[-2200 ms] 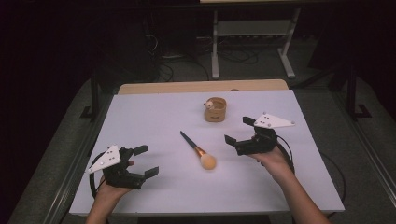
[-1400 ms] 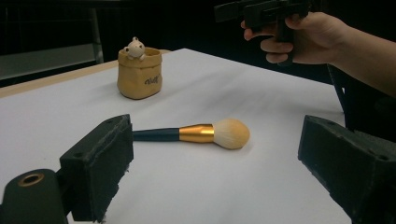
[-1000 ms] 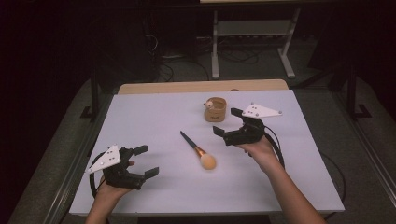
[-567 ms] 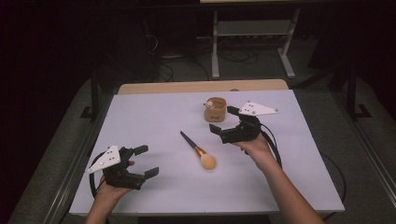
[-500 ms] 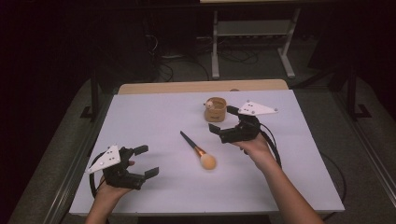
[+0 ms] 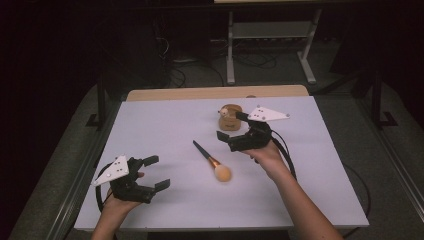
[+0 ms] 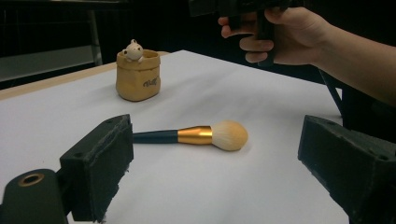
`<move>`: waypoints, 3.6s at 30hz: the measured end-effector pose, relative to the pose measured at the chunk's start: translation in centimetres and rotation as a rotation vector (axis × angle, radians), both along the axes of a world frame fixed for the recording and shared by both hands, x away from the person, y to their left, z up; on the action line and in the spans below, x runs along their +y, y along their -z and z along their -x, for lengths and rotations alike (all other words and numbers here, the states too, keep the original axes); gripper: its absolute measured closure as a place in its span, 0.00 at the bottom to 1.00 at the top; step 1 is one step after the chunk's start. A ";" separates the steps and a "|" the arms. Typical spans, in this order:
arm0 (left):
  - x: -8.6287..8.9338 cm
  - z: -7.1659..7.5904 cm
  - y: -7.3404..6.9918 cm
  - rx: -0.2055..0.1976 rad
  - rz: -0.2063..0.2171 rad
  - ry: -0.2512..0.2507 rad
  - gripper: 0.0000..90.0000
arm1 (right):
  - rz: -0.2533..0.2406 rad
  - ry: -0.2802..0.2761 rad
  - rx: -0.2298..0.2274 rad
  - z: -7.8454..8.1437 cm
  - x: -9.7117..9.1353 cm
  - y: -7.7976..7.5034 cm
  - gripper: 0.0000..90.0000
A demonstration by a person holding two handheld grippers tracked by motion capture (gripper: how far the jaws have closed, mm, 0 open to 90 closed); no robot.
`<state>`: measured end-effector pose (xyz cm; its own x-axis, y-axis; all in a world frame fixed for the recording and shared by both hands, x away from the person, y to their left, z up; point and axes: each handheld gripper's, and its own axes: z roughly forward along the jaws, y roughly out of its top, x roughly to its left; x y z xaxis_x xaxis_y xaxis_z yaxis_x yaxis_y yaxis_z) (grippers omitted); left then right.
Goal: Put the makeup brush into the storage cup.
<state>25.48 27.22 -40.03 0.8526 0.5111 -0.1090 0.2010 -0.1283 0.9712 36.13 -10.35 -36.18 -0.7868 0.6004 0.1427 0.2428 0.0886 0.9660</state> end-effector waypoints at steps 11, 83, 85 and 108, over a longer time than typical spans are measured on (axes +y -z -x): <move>0.0 0.0 0.0 -0.002 0.000 0.003 0.11 | 0.001 -0.015 0.006 -0.4 1.2 0.1 0.00; 0.3 0.0 -0.2 -0.009 0.010 0.002 0.11 | 0.497 -0.085 0.403 -2.6 6.2 0.7 0.07; 0.2 0.0 -0.2 -0.009 0.009 0.002 0.11 | 0.510 -0.084 0.416 -2.7 6.3 0.7 0.08; 0.2 0.0 -0.1 -0.006 0.010 0.005 0.11 | 0.576 -0.105 0.581 -3.2 7.2 1.8 0.20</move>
<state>25.52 27.39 -39.89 0.8555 0.5061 -0.1093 0.1948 -0.1190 0.9736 39.31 -3.14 -38.02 -0.7384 0.6313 0.2370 0.6530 0.5817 0.4850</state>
